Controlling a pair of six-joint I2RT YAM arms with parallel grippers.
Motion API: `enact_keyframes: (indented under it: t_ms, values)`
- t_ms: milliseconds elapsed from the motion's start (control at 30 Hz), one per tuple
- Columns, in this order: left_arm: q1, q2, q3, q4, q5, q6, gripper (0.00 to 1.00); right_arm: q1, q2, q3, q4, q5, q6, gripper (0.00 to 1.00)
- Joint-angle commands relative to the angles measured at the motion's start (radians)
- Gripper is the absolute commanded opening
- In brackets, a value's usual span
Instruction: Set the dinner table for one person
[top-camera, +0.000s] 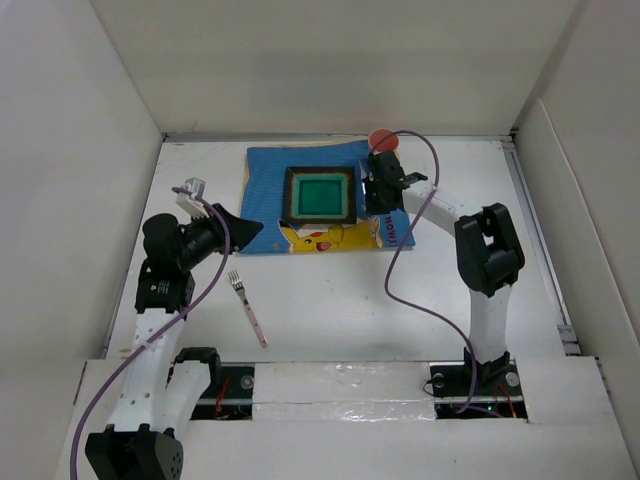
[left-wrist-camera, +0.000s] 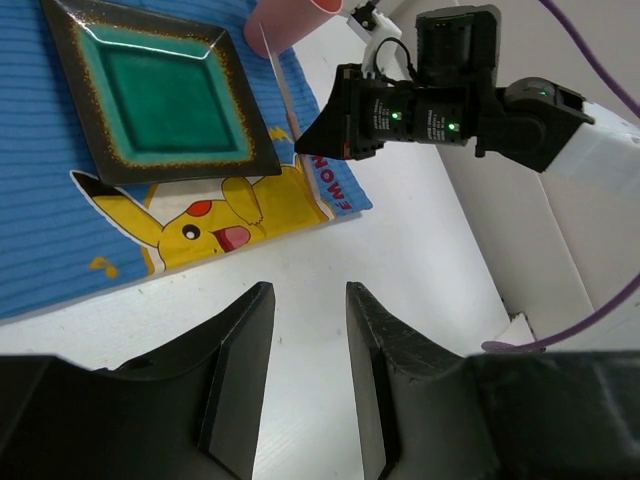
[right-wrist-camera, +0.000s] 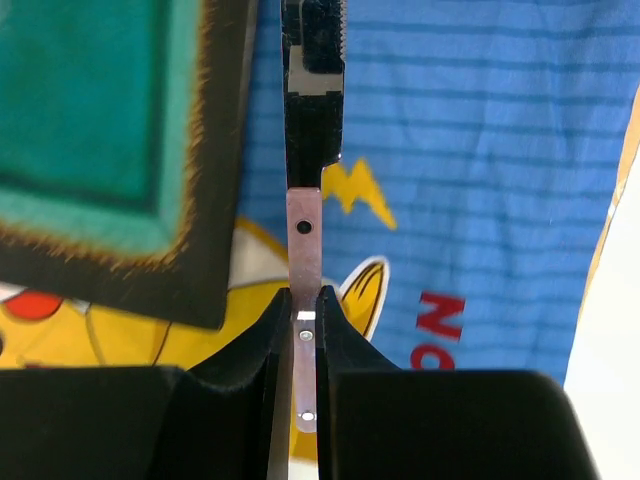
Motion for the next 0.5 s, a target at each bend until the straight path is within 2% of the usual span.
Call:
enact_keyframes:
  t_ms: [0, 233, 467]
  values:
    - [0.007, 0.002, 0.003, 0.026, 0.013, 0.019, 0.32, -0.025, 0.034, 0.052, 0.084, -0.030, 0.012, 0.00]
    - [0.007, 0.001, 0.002, 0.024, 0.007, 0.019, 0.32, -0.047, 0.090, 0.058, 0.130, -0.037, 0.044, 0.00]
    - [0.007, -0.004, 0.003, 0.024, -0.001, 0.019, 0.32, -0.047, 0.122, 0.074, 0.103, -0.027, 0.061, 0.01]
